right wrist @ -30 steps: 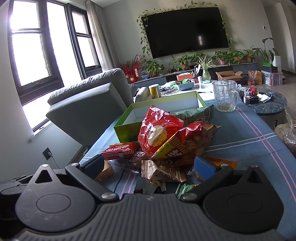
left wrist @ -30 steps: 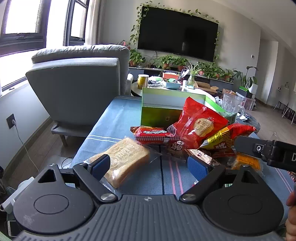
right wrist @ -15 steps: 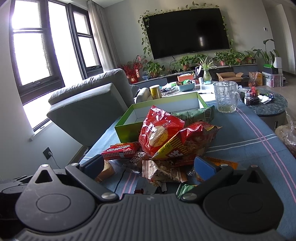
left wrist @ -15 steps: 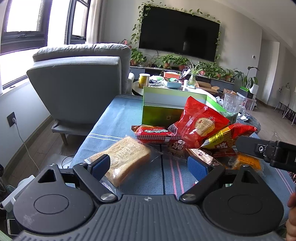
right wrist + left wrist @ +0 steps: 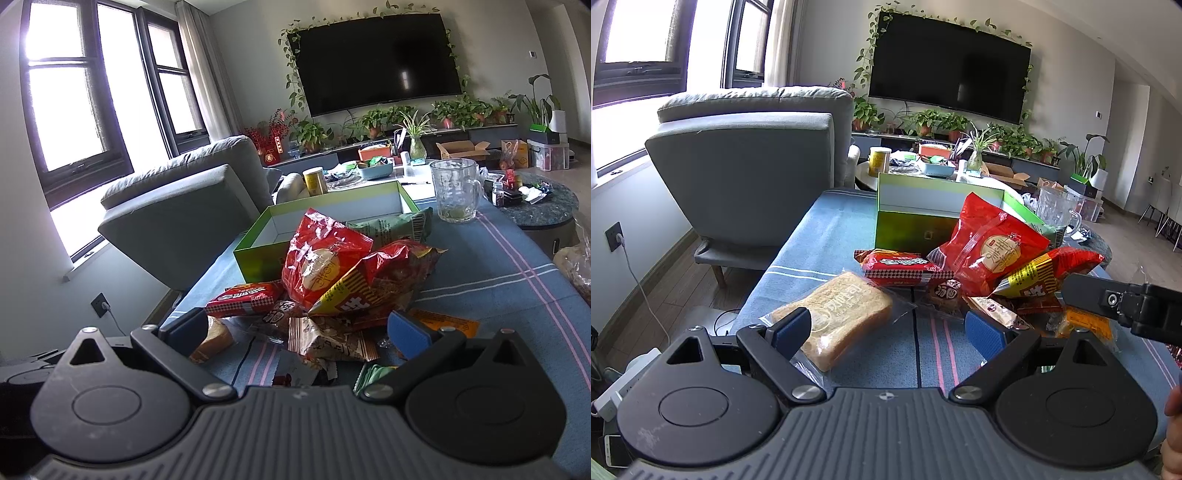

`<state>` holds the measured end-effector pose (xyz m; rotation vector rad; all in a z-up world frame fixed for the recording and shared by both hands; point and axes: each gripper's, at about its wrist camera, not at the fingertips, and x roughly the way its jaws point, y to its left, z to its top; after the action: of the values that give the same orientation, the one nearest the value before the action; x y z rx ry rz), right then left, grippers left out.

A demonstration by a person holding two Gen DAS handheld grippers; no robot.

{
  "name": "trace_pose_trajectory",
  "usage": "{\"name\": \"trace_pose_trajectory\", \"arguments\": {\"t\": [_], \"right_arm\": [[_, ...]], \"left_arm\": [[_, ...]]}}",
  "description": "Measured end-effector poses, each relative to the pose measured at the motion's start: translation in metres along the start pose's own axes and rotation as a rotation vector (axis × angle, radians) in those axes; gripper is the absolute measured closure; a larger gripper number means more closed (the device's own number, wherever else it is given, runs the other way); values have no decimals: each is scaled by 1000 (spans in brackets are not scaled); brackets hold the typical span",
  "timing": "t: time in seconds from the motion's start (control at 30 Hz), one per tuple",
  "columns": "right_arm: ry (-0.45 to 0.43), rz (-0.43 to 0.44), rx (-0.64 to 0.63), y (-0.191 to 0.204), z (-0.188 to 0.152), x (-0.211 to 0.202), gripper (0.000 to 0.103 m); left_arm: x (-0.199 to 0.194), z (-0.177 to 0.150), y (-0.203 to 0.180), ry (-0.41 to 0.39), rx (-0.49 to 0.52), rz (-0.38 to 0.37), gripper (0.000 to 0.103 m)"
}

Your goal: Organize snacks

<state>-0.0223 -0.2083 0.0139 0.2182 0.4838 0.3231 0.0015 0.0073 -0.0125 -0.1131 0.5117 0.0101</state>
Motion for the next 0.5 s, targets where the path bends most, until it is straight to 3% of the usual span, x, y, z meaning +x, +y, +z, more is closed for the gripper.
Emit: {"name": "trace_pose_trajectory", "arguments": {"t": [0.5], "right_arm": [[7, 1, 3, 0, -2, 0, 22]], "left_arm": [[0, 0, 1, 2, 0, 0, 13]]}}
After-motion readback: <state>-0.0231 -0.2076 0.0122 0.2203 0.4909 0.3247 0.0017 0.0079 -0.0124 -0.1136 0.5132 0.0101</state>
